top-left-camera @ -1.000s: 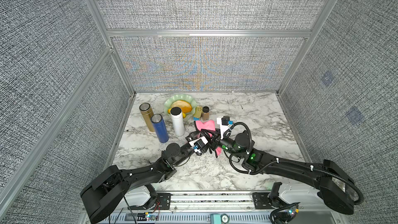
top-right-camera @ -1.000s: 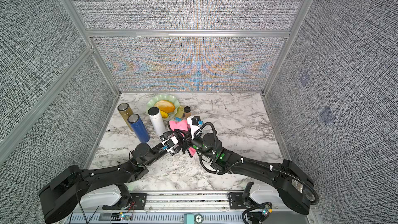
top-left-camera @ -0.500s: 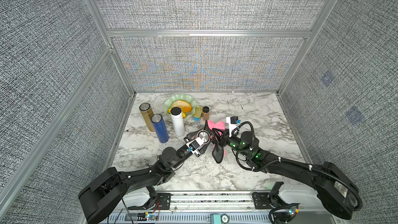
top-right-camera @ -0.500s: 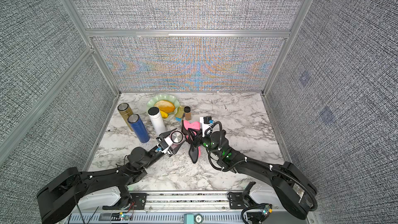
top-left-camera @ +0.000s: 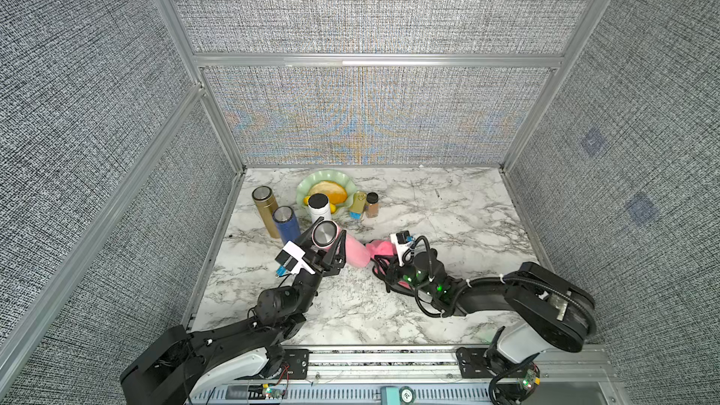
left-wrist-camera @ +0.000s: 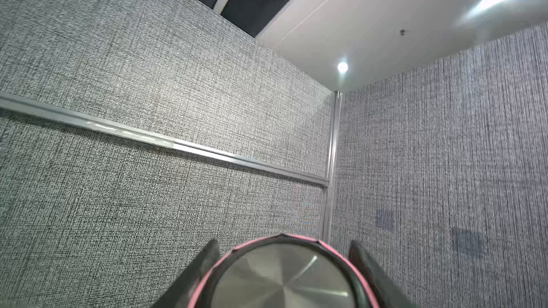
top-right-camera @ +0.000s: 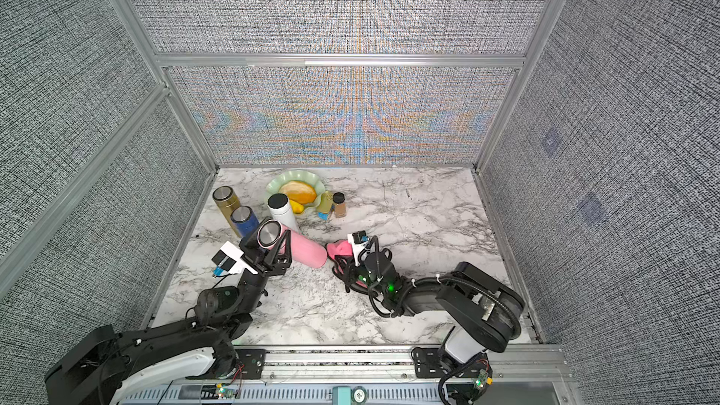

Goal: Wipe the surface of the thermos
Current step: Wipe the dirt from the surface of the thermos.

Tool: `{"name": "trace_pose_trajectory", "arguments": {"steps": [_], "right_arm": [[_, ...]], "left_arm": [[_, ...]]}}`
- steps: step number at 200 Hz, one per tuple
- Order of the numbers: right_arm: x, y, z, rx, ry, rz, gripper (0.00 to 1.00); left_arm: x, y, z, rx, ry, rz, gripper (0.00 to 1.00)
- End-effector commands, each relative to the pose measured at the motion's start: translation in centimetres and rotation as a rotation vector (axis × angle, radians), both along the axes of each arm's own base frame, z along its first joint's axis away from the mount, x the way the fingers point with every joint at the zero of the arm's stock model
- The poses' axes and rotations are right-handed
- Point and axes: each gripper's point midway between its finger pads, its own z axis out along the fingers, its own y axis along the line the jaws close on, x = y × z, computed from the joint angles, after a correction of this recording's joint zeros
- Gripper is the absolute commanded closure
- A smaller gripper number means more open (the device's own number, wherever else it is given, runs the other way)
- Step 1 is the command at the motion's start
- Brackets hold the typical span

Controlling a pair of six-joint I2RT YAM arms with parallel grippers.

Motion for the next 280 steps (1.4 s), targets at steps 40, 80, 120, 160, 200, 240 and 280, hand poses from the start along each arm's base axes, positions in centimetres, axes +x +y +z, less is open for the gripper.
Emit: {"name": "trace_pose_trajectory", "arguments": {"steps": [40, 80, 120, 160, 200, 240, 280], "right_arm": [[-1.5, 0.3, 6.7, 0.245, -0.193, 0.068, 1.00], [-5.3, 2.6, 7.5, 0.325, -0.235, 0.203, 1.00], [-5.2, 1.8, 8.8, 0.319, -0.278, 0.186, 1.00], [-6.6, 3.1, 8.6, 0.308, -0.270, 0.211, 1.00], [-6.3, 2.5, 8.8, 0.288, -0.303, 0.175, 1.00], [-5.4, 2.1, 8.7, 0.235, -0.301, 0.140, 1.00], [-6.5, 2.4, 8.8, 0.222, -0.329, 0.136, 1.00]], "left_arm": [[-1.7, 2.8, 3.0, -0.229, -0.012, -0.105, 1.00], [-1.7, 2.7, 2.8, -0.223, -0.014, -0.101, 1.00], [-1.5, 2.6, 2.8, -0.239, -0.012, -0.108, 1.00], [-1.1, 2.0, 2.7, -0.225, -0.006, -0.106, 1.00], [-1.2, 2.7, 2.6, -0.229, -0.038, -0.056, 1.00], [-1.3, 1.5, 3.0, -0.197, -0.052, -0.092, 1.00], [-1.3, 1.4, 2.9, -0.184, -0.067, -0.083, 1.00]]}}
